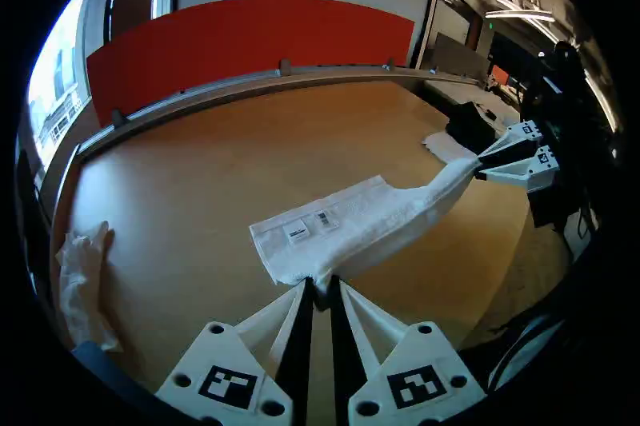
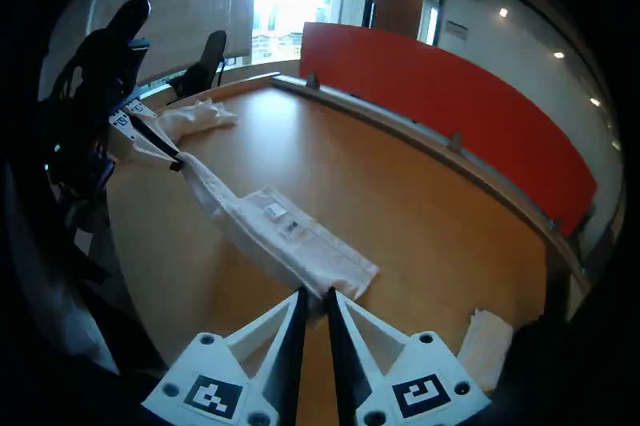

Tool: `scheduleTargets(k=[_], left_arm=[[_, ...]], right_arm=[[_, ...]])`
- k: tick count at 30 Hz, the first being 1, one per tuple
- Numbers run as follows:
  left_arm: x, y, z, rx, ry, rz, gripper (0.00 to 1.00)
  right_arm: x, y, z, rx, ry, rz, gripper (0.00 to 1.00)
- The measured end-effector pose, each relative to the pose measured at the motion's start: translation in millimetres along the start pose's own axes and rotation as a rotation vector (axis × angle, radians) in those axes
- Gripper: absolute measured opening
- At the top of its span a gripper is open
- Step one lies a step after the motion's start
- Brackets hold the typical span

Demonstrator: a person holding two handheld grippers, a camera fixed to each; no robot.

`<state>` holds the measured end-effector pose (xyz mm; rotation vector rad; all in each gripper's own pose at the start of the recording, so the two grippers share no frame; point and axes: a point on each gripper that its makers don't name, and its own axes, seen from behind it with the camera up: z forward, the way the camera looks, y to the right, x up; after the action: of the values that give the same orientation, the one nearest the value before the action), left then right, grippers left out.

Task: Fold towel

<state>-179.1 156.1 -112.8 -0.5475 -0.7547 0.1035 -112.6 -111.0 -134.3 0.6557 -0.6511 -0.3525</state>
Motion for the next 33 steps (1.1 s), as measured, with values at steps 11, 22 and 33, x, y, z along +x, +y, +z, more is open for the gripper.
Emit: scheduleTargets(k=[11,22,33], left_arm=[[-4.1,-1.1,5.8,0.004,-0.006,-0.014,0.14],[-8.5,-10.3,28.6,0.011,-0.039,-0.03,0.14],[-19.5,-23.9,63.0,0.019,-0.093,-0.066,0.14]], right_arm=[[-3.1,0.6,7.5,0.002,-0.012,-0.011,0.18],[-12.3,13.8,33.7,0.005,-0.066,-0.015,0.18],[-26.1,25.8,62.6,0.022,-0.122,-0.002,0.18]])
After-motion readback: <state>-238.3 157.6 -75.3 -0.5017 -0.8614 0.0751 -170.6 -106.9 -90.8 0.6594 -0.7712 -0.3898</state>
